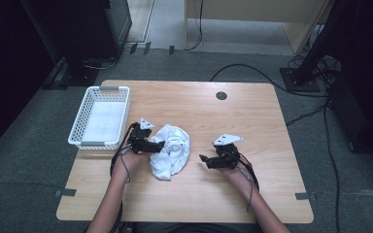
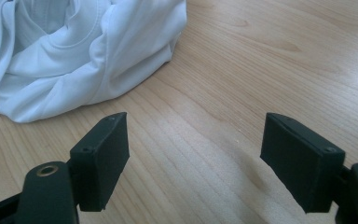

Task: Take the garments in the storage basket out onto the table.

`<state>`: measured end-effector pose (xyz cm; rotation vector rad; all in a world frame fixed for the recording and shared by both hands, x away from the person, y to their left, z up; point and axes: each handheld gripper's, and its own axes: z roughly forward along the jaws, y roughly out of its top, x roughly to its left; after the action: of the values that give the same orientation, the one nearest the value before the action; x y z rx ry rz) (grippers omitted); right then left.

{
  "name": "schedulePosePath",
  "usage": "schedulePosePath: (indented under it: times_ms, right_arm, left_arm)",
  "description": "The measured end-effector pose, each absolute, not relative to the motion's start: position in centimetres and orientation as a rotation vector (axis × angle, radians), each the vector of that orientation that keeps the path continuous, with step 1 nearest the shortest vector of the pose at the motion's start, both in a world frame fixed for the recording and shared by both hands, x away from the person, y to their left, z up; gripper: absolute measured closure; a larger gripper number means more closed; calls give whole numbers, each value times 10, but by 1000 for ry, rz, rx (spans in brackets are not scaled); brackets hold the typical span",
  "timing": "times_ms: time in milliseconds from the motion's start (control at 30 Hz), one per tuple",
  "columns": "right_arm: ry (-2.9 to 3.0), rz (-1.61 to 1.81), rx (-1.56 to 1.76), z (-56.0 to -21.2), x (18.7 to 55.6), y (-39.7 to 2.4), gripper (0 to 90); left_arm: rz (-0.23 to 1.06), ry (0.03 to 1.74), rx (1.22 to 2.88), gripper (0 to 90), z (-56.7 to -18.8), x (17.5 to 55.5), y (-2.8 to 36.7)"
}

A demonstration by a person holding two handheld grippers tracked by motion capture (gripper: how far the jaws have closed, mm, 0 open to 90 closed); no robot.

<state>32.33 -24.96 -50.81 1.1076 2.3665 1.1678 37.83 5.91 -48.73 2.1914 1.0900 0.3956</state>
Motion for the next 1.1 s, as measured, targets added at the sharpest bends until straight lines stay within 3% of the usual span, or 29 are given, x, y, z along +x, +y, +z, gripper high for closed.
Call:
schedulePosePath:
  times_ms: [1100]
  right_arm:
    - [2424,1231,1093,-507,318,-238,320]
  left_arm:
    - [367,1019,2226,206,-501,367,14]
